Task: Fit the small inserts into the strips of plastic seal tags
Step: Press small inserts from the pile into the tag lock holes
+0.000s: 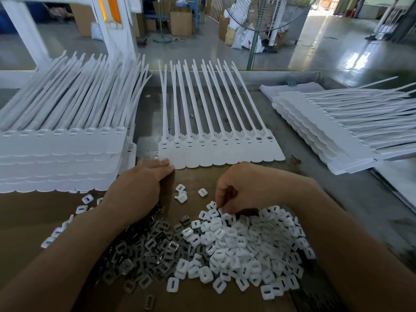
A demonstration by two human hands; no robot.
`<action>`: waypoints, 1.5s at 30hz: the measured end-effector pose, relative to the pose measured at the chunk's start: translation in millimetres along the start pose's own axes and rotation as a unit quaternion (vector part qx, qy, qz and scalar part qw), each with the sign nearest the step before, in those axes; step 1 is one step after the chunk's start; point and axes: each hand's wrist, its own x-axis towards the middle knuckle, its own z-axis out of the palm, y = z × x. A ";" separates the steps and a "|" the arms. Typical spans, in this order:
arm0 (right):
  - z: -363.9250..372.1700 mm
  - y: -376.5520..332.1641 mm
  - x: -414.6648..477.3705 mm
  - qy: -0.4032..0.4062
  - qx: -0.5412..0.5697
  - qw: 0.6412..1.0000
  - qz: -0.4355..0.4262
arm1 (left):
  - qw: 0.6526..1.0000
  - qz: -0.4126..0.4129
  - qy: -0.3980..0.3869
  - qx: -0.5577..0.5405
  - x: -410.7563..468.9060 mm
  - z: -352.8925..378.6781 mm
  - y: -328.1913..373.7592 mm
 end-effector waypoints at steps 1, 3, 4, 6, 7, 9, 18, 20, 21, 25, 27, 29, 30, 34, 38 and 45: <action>1.2 0.4 -1.7 -0.002 -0.003 1.000 0.000 | 1.000 -0.001 -0.001 -0.001 0.3 -0.4 0.7; 1.9 0.9 -4.1 -0.004 0.000 1.000 -0.002 | 1.000 -0.002 -0.005 0.000 0.2 -1.0 1.1; 1.3 0.9 -5.5 -0.007 0.006 1.000 -0.003 | 1.000 -0.002 -0.007 0.002 0.3 -1.0 1.0; -1.4 1.2 -6.3 -0.012 0.024 1.000 -0.007 | 1.000 -0.002 -0.005 0.000 0.2 -0.7 0.7; -3.2 1.6 -6.7 -0.014 0.034 0.999 -0.008 | 1.000 -0.003 -0.002 -0.003 0.5 -0.5 0.8; -7.4 3.0 -7.5 -0.011 0.053 0.999 -0.008 | 1.000 -0.003 0.002 -0.009 0.7 -0.2 1.3; -21.3 27.3 -12.6 0.077 0.153 0.984 0.044 | 1.000 0.001 0.008 -0.008 1.9 1.1 1.0; -23.9 34.7 -10.3 0.114 0.162 0.977 0.073 | 1.000 0.001 0.010 -0.009 1.8 0.3 1.1; -24.8 39.0 -8.7 0.140 0.160 0.973 0.090 | 1.000 0.002 0.009 -0.009 1.9 0.0 1.1; -27.9 60.8 -1.3 0.263 0.151 0.941 0.150 | 1.000 0.003 0.005 -0.006 2.3 -0.6 0.9; -29.2 73.1 1.7 0.313 0.156 0.922 0.166 | 1.000 0.004 0.010 -0.008 2.8 -0.5 0.8; -30.5 84.0 4.4 0.359 0.161 0.903 0.174 | 1.000 0.007 0.015 -0.010 3.4 -0.4 0.9; -31.2 88.3 6.4 0.378 0.166 0.893 0.177 | 1.000 0.007 0.016 -0.011 3.9 -0.4 1.0; -35.3 96.5 20.0 0.419 0.172 0.872 0.186 | 1.000 0.006 0.014 -0.016 4.2 -0.5 1.2; -40.0 103.8 30.1 0.435 0.155 0.863 0.206 | 1.000 0.005 0.010 -0.020 2.2 -1.0 1.3; -31.4 111.9 38.8 0.403 0.171 0.868 0.234 | 1.000 0.006 0.006 -0.018 1.8 -0.9 2.1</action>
